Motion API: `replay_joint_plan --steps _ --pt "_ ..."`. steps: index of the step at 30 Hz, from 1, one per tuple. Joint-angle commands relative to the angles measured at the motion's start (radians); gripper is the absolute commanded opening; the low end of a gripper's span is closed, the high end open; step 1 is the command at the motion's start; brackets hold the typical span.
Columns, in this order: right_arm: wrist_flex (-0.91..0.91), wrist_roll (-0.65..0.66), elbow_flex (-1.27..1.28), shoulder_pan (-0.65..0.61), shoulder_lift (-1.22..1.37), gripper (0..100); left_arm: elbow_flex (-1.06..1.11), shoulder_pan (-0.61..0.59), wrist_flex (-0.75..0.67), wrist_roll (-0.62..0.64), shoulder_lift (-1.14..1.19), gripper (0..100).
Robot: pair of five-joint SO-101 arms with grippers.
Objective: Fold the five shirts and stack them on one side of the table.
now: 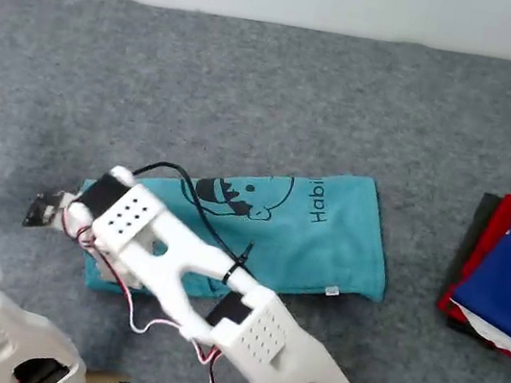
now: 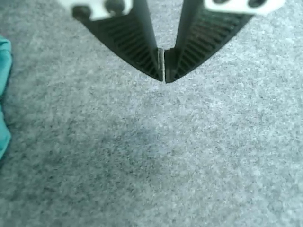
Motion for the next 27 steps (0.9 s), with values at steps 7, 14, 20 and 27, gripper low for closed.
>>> replay_joint_plan --steps 7,14,20,27 --pt "-0.206 0.095 -0.146 0.216 0.007 0.9 -0.036 0.006 0.009 -0.008 -0.006 2" --pt "-0.087 0.089 -0.250 0.203 0.001 0.9 -0.036 0.008 0.009 -0.008 -0.006 2" --pt "0.077 0.029 -0.252 0.147 -0.022 0.9 -0.036 0.008 0.009 -0.008 -0.003 2" --pt "0.076 -0.009 0.089 0.143 -0.157 0.9 -0.036 0.008 0.009 -0.008 -0.005 2"
